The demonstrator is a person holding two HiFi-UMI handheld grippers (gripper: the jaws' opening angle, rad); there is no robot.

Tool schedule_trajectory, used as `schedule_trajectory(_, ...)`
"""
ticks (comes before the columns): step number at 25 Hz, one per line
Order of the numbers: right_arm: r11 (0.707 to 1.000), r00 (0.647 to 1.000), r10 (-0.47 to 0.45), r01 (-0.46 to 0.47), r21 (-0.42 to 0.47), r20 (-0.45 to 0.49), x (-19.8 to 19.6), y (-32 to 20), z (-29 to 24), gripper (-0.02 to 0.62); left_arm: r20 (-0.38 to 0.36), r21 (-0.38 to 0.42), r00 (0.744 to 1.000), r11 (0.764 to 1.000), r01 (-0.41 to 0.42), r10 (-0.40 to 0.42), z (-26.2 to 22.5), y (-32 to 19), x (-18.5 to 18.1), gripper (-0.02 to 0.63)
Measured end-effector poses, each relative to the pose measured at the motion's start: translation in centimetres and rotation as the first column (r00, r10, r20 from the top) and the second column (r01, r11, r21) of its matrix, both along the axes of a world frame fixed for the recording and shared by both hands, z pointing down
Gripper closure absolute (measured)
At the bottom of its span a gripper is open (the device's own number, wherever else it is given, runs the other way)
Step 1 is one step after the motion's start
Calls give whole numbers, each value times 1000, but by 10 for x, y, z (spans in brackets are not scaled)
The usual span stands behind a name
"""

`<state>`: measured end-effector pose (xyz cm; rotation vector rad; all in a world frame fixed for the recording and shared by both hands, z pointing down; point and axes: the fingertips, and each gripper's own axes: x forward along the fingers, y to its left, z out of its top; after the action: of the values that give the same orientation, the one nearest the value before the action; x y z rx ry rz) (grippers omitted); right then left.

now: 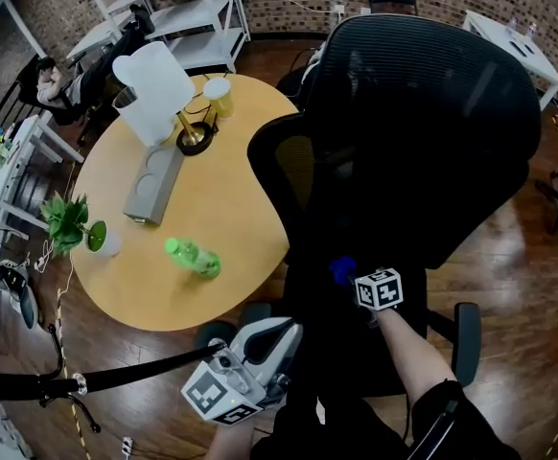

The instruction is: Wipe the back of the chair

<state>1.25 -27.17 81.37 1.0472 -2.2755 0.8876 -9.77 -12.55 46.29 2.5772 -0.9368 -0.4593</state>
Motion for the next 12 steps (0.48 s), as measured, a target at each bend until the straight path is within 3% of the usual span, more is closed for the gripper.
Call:
schedule_trajectory(5,992,991,127,-126,14,-47,80,-1,1,541,-1,12,998,998,-61,61,3,-18,32,609)
schedule_trajectory(12,950,949,311,-311,19,-57,170,8,-1,541,-17,9,981,982,-191,191,12,-29,92,609)
